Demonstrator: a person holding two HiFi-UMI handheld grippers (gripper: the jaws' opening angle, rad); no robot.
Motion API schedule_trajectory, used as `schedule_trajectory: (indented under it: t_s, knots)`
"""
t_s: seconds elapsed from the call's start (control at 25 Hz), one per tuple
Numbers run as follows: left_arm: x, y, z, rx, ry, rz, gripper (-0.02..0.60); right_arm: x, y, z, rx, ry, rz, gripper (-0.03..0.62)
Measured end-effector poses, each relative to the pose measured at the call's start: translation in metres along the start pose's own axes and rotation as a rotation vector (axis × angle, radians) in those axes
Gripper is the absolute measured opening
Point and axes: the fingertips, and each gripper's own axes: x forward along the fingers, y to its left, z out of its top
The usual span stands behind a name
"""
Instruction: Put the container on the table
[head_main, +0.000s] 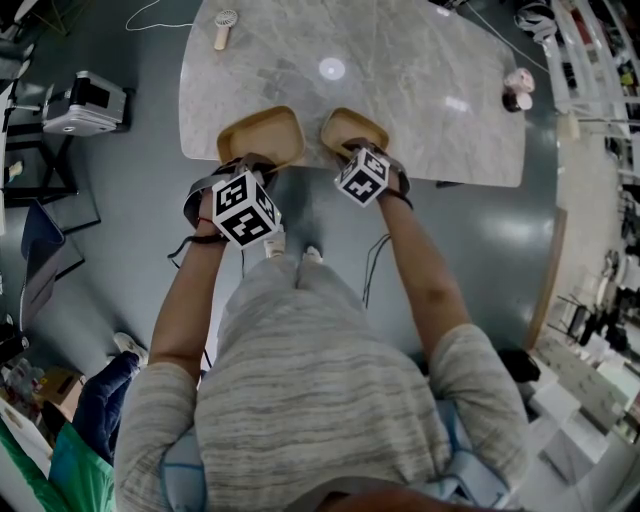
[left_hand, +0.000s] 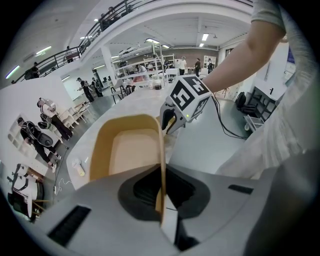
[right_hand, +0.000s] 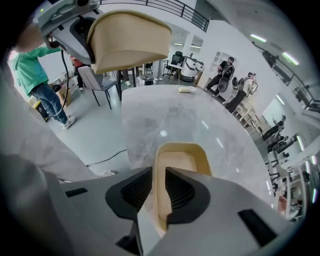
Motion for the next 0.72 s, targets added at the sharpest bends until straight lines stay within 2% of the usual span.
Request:
schedule_trajectory:
  t_s: [0.24, 0.72]
  knots:
    - [-0.002, 0.000, -0.001, 0.006, 0.001, 0.002, 0.003, -0.022, -0.007, 0.013, 0.068, -0.089, -0.045, 0.058]
    - [-0.008, -0.004, 0.004, 0.022, -0.004, 0.013, 0.003, -0.105, -0.017, 0.042, 0.259, -0.350, -0.135, 0.058]
